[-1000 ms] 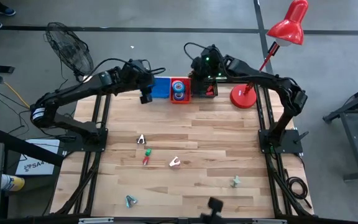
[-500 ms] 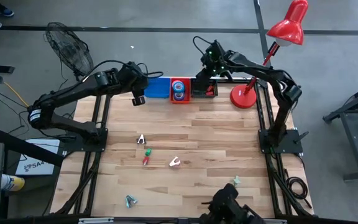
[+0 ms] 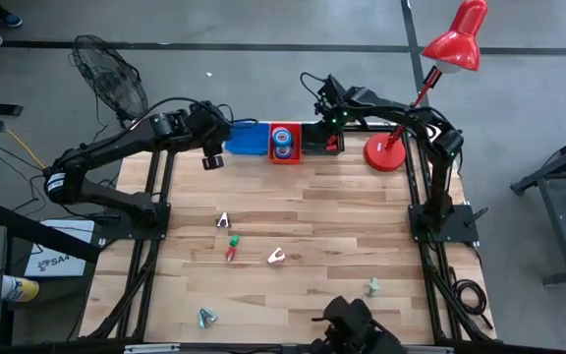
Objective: Pick and place Stapler, Stapler remover, tape
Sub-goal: Put the yellow stapler into the black basket
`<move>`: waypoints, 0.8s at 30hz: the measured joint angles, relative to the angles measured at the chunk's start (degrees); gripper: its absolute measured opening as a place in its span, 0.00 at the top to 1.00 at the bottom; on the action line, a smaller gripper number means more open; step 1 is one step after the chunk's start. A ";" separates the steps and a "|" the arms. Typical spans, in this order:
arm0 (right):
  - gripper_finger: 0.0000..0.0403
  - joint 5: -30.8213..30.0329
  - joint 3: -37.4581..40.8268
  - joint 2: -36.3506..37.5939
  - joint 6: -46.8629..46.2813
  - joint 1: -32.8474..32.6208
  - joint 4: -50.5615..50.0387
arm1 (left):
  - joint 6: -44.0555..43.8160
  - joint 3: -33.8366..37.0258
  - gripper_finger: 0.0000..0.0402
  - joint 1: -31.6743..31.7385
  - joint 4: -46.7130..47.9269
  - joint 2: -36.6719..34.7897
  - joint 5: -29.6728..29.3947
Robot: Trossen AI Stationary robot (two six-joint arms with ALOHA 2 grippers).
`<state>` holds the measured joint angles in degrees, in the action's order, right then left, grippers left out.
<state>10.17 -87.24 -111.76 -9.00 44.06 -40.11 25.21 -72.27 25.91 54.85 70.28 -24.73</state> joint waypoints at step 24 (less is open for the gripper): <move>0.75 -3.70 -0.02 -2.92 -6.29 -2.96 -2.93 | -2.58 11.48 0.52 0.00 0.98 -13.85 1.68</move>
<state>6.47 -87.26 -114.67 -15.29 41.10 -43.04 22.63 -60.79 25.91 55.83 56.42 -23.05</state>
